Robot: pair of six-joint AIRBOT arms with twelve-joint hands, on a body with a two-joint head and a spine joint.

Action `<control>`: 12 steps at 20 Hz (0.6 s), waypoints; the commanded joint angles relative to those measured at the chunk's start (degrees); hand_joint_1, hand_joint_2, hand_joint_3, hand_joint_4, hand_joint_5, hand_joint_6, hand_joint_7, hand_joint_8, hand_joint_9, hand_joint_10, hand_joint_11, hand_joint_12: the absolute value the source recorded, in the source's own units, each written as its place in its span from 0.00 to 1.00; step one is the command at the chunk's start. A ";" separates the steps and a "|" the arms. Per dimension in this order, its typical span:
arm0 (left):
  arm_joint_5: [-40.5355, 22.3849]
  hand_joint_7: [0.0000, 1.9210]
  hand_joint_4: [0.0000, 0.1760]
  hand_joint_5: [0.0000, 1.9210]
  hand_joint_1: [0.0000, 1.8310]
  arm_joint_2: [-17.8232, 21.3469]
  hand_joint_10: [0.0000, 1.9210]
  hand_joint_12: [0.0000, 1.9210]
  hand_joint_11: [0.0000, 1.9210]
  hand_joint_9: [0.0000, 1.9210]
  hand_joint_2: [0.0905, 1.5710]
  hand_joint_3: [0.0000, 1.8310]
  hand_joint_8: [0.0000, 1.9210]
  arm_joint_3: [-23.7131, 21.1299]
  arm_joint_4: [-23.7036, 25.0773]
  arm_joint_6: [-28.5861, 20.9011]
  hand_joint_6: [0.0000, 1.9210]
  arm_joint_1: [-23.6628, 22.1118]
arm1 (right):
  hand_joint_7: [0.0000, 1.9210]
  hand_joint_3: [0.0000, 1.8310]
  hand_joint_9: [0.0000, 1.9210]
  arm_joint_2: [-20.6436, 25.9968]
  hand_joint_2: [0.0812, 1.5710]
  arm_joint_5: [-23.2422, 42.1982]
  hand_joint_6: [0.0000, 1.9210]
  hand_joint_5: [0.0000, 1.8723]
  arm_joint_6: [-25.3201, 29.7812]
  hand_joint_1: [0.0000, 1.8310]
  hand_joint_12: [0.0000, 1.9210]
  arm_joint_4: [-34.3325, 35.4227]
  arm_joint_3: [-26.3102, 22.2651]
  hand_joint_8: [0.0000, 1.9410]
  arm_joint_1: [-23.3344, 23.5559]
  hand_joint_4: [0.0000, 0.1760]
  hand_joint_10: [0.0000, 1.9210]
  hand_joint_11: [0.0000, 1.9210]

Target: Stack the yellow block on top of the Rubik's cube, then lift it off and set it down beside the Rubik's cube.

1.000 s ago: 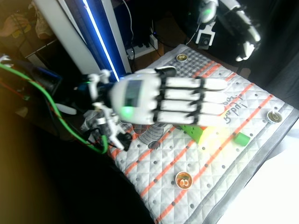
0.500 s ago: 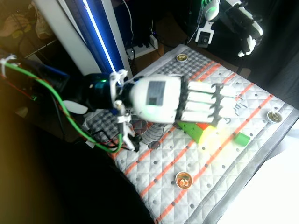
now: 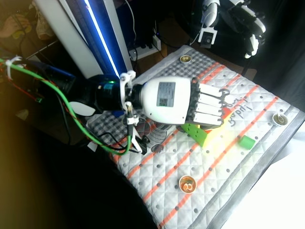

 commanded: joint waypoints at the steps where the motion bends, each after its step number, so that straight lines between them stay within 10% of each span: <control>1: 7.56 0.15 0.67 0.02 0.16 0.37 0.17 0.56 0.00 0.11 0.83 0.00 0.00 -0.11 1.15 -0.61 0.00 -0.42 | 0.34 0.00 0.35 0.00 0.82 6.48 0.77 0.27 -0.16 0.72 0.92 -0.10 0.31 0.79 1.46 0.00 0.89 0.25; 5: 8.00 0.14 0.73 0.01 0.14 0.55 0.09 0.54 0.00 0.13 0.83 0.00 0.00 -0.26 0.79 -0.93 0.00 0.28 | 0.32 0.00 0.35 0.01 0.82 7.44 0.81 0.28 -0.17 0.71 0.92 -0.63 -0.14 0.78 2.39 0.00 0.87 0.25; 7: 8.43 0.12 0.40 0.01 0.15 0.84 0.05 0.54 0.00 0.13 0.84 0.00 0.00 -0.53 0.55 -0.95 0.00 0.66 | 0.35 0.00 0.36 2.50 0.80 9.46 0.79 0.33 -0.17 0.71 0.90 -1.53 -2.05 0.73 2.39 0.00 0.82 0.28; 12: 10.60 0.12 0.42 0.02 0.14 2.24 0.04 0.55 0.00 0.13 0.84 0.00 0.00 -1.86 -0.43 -0.96 0.00 2.55 | 0.41 0.00 0.38 7.60 0.79 12.26 0.72 0.33 -0.16 0.66 0.95 -6.82 -7.36 0.75 2.37 0.00 0.81 0.34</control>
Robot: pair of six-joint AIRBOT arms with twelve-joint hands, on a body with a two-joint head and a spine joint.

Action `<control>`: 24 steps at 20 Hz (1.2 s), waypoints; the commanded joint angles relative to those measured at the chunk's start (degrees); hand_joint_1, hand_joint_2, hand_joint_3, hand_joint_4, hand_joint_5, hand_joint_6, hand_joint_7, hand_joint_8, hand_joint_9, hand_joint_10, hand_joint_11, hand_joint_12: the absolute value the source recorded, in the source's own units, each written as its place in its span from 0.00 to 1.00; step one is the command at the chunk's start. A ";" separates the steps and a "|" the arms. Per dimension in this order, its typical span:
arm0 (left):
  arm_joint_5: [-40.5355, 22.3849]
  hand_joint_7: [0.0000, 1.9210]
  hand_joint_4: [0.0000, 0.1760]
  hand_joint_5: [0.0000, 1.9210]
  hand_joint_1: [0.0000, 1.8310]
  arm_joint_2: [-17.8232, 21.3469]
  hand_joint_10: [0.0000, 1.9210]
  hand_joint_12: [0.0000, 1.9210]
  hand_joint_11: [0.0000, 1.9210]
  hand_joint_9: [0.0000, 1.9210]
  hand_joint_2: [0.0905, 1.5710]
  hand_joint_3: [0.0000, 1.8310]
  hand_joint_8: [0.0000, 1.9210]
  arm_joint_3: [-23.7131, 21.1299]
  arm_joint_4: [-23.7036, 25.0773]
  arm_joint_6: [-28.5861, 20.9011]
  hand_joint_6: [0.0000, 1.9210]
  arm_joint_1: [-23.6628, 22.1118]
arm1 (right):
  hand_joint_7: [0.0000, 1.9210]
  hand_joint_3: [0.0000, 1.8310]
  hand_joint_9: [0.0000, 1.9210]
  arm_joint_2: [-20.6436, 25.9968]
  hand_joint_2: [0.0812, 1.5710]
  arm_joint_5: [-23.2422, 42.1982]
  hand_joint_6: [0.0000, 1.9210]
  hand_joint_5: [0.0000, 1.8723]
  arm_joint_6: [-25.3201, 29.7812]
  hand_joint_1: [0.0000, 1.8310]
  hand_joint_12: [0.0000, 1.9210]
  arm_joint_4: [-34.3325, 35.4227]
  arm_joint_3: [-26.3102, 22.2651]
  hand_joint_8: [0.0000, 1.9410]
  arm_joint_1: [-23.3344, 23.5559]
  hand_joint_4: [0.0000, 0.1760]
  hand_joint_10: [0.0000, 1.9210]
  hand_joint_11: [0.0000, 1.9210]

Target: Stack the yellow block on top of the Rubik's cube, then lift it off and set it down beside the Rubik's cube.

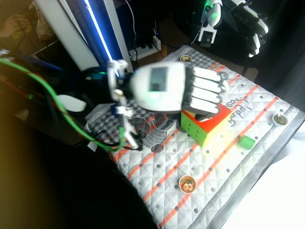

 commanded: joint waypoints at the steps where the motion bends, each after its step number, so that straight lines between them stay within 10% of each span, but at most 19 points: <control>1: 8.01 0.13 0.39 0.02 0.15 0.56 0.04 0.57 0.00 0.14 0.83 0.00 0.00 -0.36 1.07 -0.49 0.00 -0.23 | 0.41 0.00 0.38 0.19 0.80 7.87 0.74 0.34 -0.05 0.64 0.96 -1.10 -0.98 0.75 0.91 0.00 0.81 0.34; 8: 10.26 0.15 0.41 0.04 0.15 1.58 0.04 0.57 0.00 0.15 0.84 0.00 0.01 -1.52 -0.41 -0.53 0.00 2.29 | 0.42 0.00 0.37 6.11 0.77 9.56 0.70 0.37 -0.06 0.73 0.97 -7.37 -7.79 0.72 -4.86 0.00 0.79 0.32; 13: 10.91 0.15 0.13 0.05 0.17 1.74 0.05 0.65 0.00 0.17 0.87 0.00 0.00 -1.89 -1.00 -0.57 0.00 3.23 | 0.45 0.00 0.44 6.99 0.75 9.23 0.70 0.36 -0.06 0.74 0.85 -9.54 -10.46 0.63 -10.99 0.00 0.72 0.43; 16: 10.94 0.15 0.24 0.06 0.18 1.73 0.06 0.62 0.00 0.16 0.87 0.00 0.01 -1.95 -1.05 -0.60 0.00 3.26 | 0.49 0.00 0.49 7.06 0.72 6.12 0.62 0.41 0.19 0.75 0.82 -9.80 -10.64 0.57 -14.65 0.00 0.67 0.48; 17: 10.95 0.16 0.35 0.06 0.18 1.72 0.27 0.67 0.00 0.08 0.87 0.00 0.01 -1.98 -1.05 -0.61 0.00 3.24 | 0.48 0.00 0.48 7.05 0.72 4.55 0.60 0.42 0.19 0.75 0.82 -9.98 -10.56 0.58 -15.02 0.00 0.69 0.48; 19: 10.95 0.14 0.44 0.06 0.18 1.71 0.40 0.67 0.00 0.01 0.88 0.00 0.00 -2.07 -1.10 -0.73 0.00 3.27 | 0.49 0.00 0.45 6.27 0.72 1.63 0.58 0.42 0.19 0.75 0.87 -10.24 -10.22 0.59 -15.89 0.00 0.72 0.44; 24: 10.97 0.14 0.62 0.06 0.17 1.63 0.40 0.64 0.00 0.00 0.87 0.00 0.01 -2.10 -1.12 -0.97 0.00 3.28 | 0.45 0.00 0.45 4.31 0.73 -2.72 0.57 0.40 0.18 0.75 0.84 -10.66 -9.28 0.63 -17.01 0.00 0.75 0.48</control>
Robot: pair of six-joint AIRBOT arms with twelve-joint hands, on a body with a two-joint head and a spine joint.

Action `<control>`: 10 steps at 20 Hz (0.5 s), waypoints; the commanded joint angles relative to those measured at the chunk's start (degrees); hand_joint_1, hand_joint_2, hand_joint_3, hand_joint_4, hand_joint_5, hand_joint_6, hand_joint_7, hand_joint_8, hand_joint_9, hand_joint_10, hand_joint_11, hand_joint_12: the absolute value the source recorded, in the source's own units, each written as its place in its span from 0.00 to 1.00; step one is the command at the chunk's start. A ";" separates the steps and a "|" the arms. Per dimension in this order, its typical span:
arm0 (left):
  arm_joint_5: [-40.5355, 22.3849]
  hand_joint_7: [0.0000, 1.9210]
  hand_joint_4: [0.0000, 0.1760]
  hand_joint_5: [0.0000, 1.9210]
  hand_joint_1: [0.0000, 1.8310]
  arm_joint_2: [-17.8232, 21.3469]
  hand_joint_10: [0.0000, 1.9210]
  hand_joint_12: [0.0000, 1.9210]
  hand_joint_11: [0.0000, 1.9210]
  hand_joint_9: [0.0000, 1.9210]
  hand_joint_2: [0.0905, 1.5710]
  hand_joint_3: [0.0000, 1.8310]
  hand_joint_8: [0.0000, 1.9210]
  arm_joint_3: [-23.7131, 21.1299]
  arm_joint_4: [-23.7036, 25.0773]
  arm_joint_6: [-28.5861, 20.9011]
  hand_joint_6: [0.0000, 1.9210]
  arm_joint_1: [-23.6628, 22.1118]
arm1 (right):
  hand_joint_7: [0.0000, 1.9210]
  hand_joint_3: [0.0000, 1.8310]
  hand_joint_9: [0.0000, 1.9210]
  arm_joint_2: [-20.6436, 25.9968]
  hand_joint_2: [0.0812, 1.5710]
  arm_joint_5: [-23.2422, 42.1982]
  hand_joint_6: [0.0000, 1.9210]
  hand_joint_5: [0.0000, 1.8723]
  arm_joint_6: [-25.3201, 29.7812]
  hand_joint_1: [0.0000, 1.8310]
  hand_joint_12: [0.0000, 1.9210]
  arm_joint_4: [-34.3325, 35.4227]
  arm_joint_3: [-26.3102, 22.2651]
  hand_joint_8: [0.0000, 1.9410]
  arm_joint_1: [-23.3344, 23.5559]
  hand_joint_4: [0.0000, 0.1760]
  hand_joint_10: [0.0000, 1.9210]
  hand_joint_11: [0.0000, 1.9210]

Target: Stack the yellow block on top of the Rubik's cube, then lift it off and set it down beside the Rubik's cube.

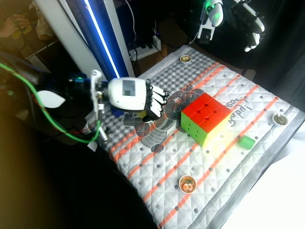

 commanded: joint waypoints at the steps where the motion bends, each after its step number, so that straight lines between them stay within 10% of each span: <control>1: 7.44 0.13 0.66 0.06 0.16 0.19 0.39 0.64 0.00 0.00 0.87 0.00 0.00 -0.07 1.70 -0.73 0.00 -0.43 | 0.48 0.00 0.43 -0.54 0.74 3.44 0.58 0.41 -0.13 0.69 0.89 0.09 0.13 0.67 0.06 0.00 0.78 0.41; 5: 7.49 0.13 0.67 0.07 0.17 0.19 0.38 0.63 0.00 0.01 0.85 0.00 0.00 -0.07 1.69 -0.88 0.00 -0.37 | 0.07 0.00 0.08 -0.60 0.59 2.80 0.45 0.11 -0.15 0.53 0.84 0.09 0.14 0.57 -0.06 0.00 0.68 0.01; 10: 7.72 0.14 0.65 0.07 0.15 0.21 0.30 0.61 0.00 0.05 0.84 0.00 0.00 -0.08 1.51 -0.93 0.00 -0.18 | 0.04 0.00 0.00 -0.57 0.46 2.74 0.33 0.04 -0.17 0.39 0.63 0.14 0.01 0.28 -0.06 0.00 0.39 0.00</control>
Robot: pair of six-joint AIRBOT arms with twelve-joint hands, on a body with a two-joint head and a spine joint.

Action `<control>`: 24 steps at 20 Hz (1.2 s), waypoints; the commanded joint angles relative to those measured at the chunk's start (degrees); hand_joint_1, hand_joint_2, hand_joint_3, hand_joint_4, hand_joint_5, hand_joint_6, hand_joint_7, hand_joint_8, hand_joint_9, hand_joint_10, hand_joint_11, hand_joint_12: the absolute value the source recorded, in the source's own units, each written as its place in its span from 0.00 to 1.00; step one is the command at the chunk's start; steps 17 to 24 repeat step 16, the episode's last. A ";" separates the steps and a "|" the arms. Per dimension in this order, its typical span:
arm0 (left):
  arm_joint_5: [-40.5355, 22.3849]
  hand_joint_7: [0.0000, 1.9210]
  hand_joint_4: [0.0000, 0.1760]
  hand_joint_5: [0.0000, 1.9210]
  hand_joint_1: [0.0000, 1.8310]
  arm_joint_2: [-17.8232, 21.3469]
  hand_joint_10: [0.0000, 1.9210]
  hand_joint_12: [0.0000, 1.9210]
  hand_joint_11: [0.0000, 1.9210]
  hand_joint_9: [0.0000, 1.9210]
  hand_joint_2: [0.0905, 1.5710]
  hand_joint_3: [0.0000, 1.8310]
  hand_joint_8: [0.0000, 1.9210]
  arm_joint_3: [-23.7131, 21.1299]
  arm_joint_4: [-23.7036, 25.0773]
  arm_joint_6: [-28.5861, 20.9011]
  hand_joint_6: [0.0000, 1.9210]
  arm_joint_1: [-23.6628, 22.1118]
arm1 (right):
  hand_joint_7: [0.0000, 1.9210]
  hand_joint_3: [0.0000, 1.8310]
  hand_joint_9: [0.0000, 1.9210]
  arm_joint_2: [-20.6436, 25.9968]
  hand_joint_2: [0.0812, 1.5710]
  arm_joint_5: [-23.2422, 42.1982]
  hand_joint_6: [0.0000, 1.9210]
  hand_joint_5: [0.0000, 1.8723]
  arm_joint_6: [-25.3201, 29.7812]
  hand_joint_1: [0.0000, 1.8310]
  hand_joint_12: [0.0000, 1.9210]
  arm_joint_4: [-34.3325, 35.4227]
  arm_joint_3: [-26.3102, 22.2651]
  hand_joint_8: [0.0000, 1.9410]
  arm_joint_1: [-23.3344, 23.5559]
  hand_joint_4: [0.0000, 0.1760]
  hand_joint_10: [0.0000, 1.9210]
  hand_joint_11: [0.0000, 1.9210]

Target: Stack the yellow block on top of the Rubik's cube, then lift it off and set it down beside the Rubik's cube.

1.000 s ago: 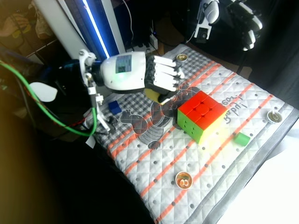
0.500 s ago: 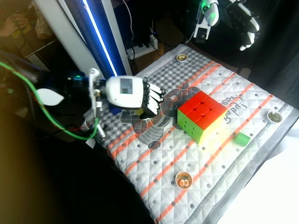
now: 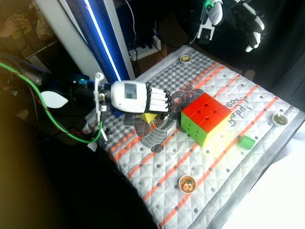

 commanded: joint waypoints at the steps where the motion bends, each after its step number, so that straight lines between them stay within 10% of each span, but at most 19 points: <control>1: 7.88 0.13 0.66 0.08 0.16 0.27 0.30 0.61 0.00 0.05 0.85 0.00 0.00 -0.15 1.58 -0.55 0.00 -0.24 | 0.03 0.00 0.00 0.25 0.46 6.33 0.40 0.03 -0.06 0.37 0.54 0.63 -0.34 0.38 0.43 0.00 0.42 0.00; 13: 9.82 0.15 0.61 0.10 0.15 0.78 0.27 0.62 0.00 0.08 0.85 0.00 0.02 -0.53 0.66 -1.37 0.01 1.23 | 0.05 0.00 0.02 9.87 0.52 17.81 0.73 0.03 -5.05 0.33 0.93 7.64 -6.55 0.69 -0.74 0.00 0.73 0.00; 14: 9.98 0.17 0.55 0.13 0.15 0.85 0.25 0.63 0.00 0.09 0.84 0.00 0.01 -0.53 0.68 -1.53 0.02 1.28 | 0.02 0.01 0.01 10.45 0.54 19.91 0.76 0.01 -5.80 0.33 0.94 9.07 -6.88 0.73 -1.08 0.00 0.77 0.00; 16: 11.19 0.25 0.05 0.23 0.14 1.02 0.21 0.75 0.03 0.19 0.83 0.00 0.02 -0.41 1.33 -3.60 0.04 1.55 | 0.05 0.02 0.07 11.42 0.57 24.40 0.80 0.06 -7.15 0.34 0.96 11.45 -7.31 0.85 -1.53 0.00 0.87 0.06; 24: 11.19 0.25 0.05 0.23 0.14 1.02 0.21 0.75 0.03 0.19 0.83 0.00 0.02 -0.41 1.33 -3.60 0.04 1.55 | 0.05 0.02 0.07 11.42 0.57 24.40 0.80 0.06 -7.15 0.34 0.96 11.45 -7.31 0.85 -1.53 0.00 0.87 0.06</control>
